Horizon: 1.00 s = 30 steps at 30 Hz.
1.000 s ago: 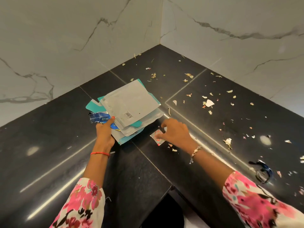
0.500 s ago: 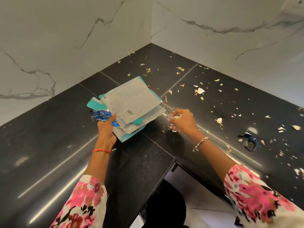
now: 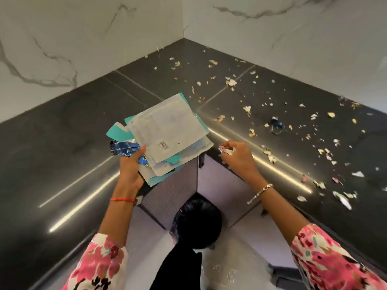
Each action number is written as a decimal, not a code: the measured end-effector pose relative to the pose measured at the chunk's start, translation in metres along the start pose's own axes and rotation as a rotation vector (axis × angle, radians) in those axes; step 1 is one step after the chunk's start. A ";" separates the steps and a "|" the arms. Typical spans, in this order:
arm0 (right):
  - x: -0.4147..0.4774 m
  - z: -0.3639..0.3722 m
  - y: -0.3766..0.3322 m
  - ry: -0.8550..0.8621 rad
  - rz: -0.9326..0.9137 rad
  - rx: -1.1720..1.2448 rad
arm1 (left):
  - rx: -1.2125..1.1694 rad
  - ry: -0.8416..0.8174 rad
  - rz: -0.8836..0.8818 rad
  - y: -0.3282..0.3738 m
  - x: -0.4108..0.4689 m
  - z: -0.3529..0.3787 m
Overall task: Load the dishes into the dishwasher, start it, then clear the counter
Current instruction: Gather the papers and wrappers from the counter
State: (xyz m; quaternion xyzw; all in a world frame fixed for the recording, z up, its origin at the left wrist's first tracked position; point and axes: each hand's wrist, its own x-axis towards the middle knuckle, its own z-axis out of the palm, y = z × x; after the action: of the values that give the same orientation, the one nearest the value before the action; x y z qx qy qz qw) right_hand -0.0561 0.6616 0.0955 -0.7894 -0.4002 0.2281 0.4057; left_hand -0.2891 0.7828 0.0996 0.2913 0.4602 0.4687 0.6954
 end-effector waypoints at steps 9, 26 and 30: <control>-0.113 0.010 0.078 -0.034 0.083 -0.048 | 0.274 0.000 -0.048 -0.069 -0.098 -0.064; -0.133 0.169 0.300 -0.040 0.391 -0.366 | 0.726 -0.005 -0.393 -0.332 0.006 -0.161; -0.113 0.218 0.359 -0.005 0.241 -0.455 | 0.740 -0.009 -0.342 -0.415 0.070 -0.172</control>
State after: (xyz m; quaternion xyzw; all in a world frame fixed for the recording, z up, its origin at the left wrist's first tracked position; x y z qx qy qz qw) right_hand -0.1100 0.5436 -0.3192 -0.9018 -0.3452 0.1809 0.1867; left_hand -0.2775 0.6807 -0.3434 0.4431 0.6365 0.1479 0.6137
